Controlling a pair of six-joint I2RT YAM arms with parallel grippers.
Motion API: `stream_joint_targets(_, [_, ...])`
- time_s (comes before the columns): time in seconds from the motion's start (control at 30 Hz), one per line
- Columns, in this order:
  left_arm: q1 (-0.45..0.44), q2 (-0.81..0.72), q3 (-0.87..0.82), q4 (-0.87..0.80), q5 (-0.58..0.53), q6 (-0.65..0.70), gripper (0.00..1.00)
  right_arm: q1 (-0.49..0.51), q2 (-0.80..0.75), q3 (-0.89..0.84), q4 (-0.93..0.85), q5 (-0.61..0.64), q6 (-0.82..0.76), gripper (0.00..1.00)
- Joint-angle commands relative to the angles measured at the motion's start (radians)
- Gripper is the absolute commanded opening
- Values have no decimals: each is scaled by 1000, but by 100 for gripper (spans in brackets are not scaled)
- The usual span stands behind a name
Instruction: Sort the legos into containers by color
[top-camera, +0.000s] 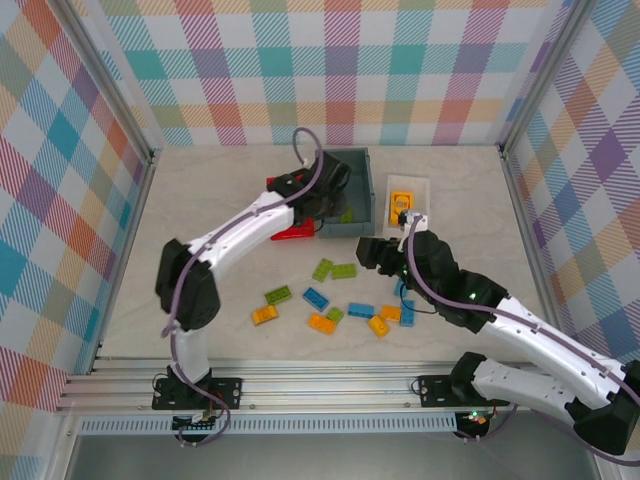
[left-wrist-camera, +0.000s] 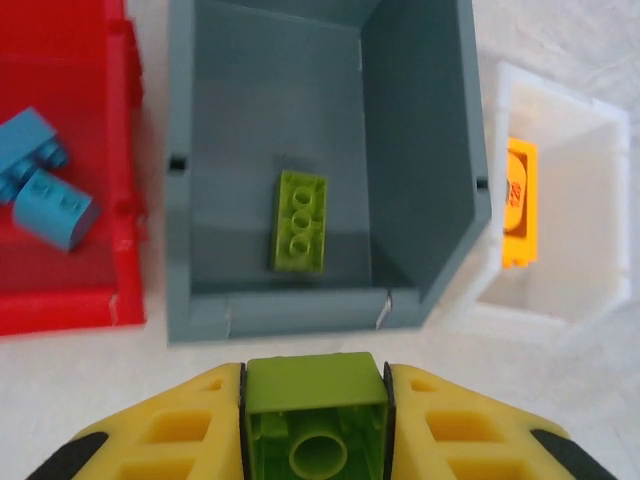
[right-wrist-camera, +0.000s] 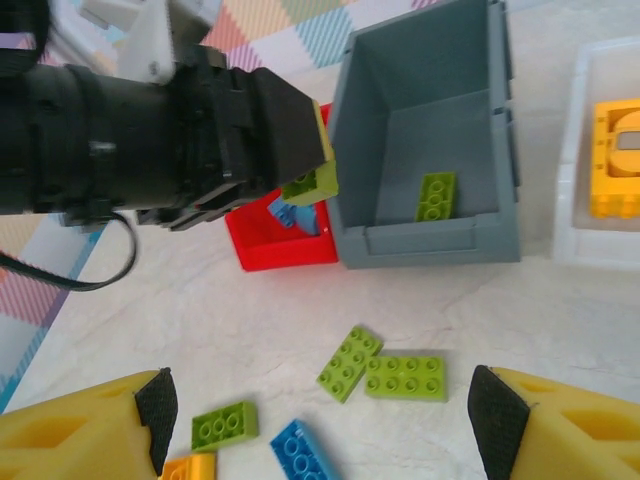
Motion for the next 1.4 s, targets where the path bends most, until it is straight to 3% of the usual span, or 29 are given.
stream_joint_targets(0.0, [-3, 151, 168, -105, -68, 77, 27, -25, 4, 36, 7, -11, 19, 78])
stream_joint_targets(0.13, [-3, 312, 347, -155, -111, 94, 27, -36, 4, 30, 3, -29, 28, 79])
stream_joint_targets(0.33, [12, 426, 434, -185, -126, 73, 31, -48, 2, 15, 19, -68, 25, 79])
stream_joint_targets(0.6, [12, 411, 446, -198, -99, 75, 53, -57, -9, 15, -14, -82, 20, 81])
stream_joint_targets(0.77, [7, 345, 462, -205, -91, 72, 55, -69, -37, 15, -48, -79, 7, 81])
stream_joint_targets(1.0, [-12, 128, 400, -220, -147, 33, 53, -87, -87, 43, -151, -67, -47, 80])
stream_joint_targets(1.27, [-18, -354, -91, -131, -140, -94, 52, -84, -17, 117, -252, -219, -205, 75])
stream_joint_targets(1.37, [-22, -558, -300, -120, -129, -146, 52, -9, 66, 137, -269, -221, -241, 74])
